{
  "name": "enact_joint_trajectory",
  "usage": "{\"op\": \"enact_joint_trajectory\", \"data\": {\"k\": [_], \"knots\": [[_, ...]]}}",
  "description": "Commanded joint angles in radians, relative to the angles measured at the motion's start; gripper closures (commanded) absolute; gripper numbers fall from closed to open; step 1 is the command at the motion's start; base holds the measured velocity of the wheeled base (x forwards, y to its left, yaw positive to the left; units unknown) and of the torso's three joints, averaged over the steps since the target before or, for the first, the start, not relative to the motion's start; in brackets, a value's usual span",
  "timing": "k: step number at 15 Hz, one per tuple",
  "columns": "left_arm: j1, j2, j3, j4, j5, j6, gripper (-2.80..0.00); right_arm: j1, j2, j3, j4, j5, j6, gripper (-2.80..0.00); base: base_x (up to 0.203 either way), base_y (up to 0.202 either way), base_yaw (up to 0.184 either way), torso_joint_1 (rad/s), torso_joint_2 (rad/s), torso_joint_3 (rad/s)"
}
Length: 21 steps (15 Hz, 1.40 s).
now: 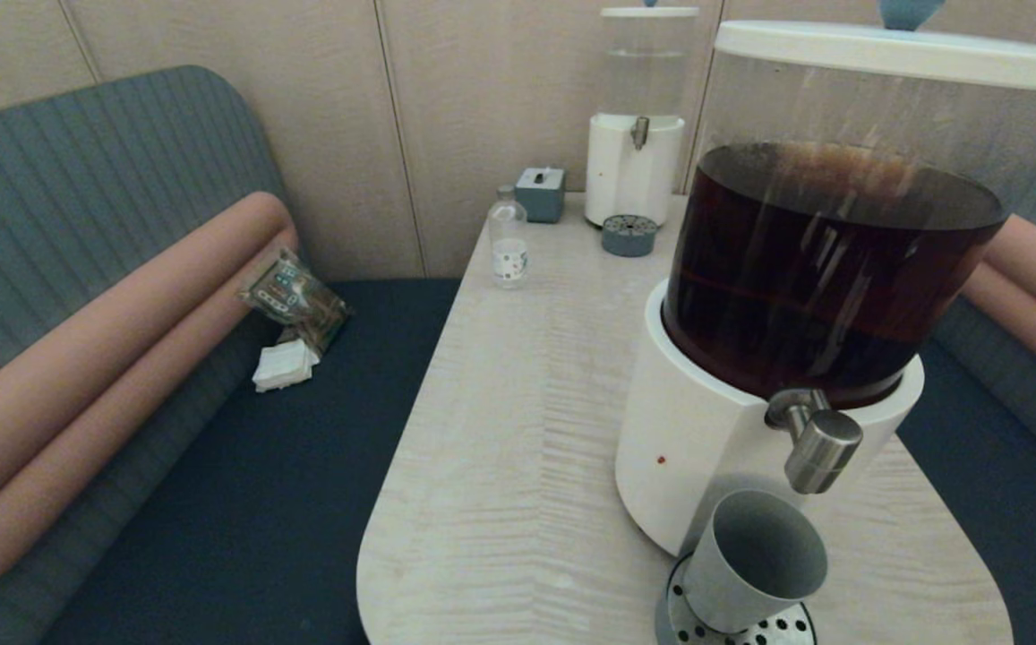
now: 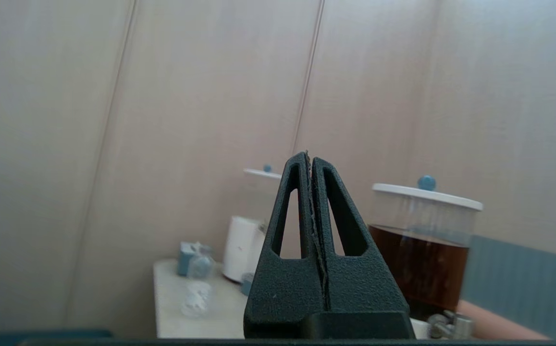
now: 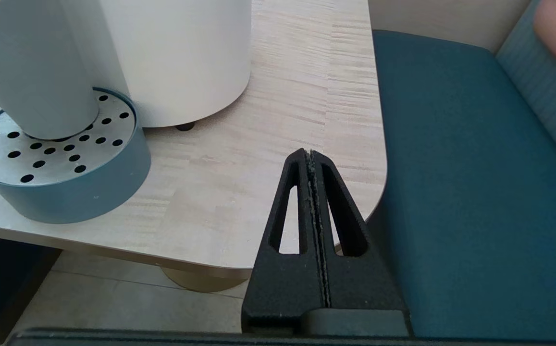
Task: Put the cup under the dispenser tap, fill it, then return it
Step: Turn on the faucet
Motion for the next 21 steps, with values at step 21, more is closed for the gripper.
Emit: {"op": "enact_joint_trajectory", "data": {"k": [21], "knots": [[-0.076, -0.278, 0.134, 0.865, 0.118, 0.667, 0.00, 0.000, -0.008, 0.009, -0.001, -0.001, 0.000, 0.00, 0.000, 0.000, 0.000, 0.000, 0.00, 0.000]]}}
